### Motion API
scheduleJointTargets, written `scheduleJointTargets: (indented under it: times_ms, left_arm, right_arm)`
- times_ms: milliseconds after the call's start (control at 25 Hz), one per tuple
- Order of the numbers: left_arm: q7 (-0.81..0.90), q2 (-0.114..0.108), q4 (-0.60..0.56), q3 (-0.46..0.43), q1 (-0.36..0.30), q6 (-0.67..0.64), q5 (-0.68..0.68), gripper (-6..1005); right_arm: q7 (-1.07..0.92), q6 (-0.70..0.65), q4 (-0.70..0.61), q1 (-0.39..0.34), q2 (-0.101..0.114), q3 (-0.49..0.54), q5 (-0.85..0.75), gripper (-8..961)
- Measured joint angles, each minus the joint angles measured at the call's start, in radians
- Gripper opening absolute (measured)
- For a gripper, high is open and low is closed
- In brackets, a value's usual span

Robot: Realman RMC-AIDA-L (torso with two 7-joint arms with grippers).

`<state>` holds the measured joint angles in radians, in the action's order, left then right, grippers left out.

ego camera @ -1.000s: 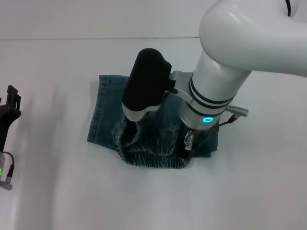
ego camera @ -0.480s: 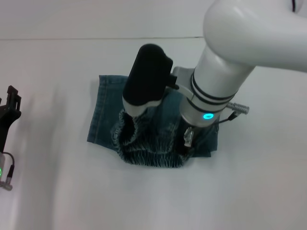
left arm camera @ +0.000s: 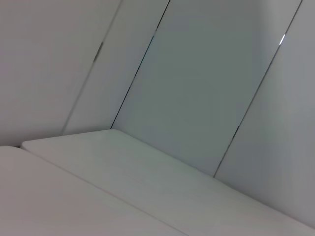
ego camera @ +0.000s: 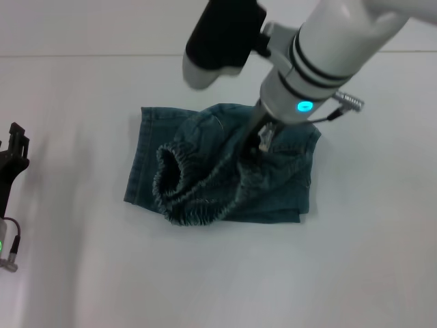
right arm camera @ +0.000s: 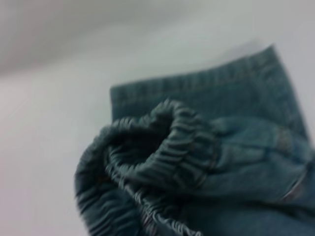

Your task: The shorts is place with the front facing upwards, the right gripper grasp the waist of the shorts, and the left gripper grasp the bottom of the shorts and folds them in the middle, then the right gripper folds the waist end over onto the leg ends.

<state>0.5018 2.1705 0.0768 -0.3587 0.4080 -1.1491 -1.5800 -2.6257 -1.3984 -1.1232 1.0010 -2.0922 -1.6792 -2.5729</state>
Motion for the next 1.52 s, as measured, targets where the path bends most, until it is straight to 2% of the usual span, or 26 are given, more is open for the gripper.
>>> scheduleJointTargets:
  times_ms: [280,400,720,1120,1280,1520]
  left_arm:
    - [0.022,0.000,-0.002,0.000,-0.003,0.000,0.001,509]
    - [0.025,0.000,-0.002,0.000,-0.003,0.000,0.003,508]
    - [0.055,-0.001,-0.002,-0.006,-0.006,-0.001,0.010,509]
    - [0.070,0.000,0.001,-0.006,-0.019,-0.014,0.006,508]
    - [0.088,-0.001,0.001,0.002,-0.026,-0.031,0.004,508]
    - [0.116,-0.005,-0.009,0.018,-0.028,-0.052,0.002,509]
  right_arm:
    - [0.070,0.013,-0.022,0.021,0.002,0.153,-0.003,35]
    - [0.094,0.055,-0.016,0.031,0.002,0.184,-0.003,34]
    - [0.123,0.208,0.015,0.045,-0.005,0.162,0.003,35]
    - [0.147,0.474,0.225,0.069,-0.009,0.077,0.145,36]
    - [0.141,0.570,0.250,0.047,-0.011,0.053,0.206,36]
    - [0.150,0.673,0.239,-0.012,-0.005,0.081,0.307,246]
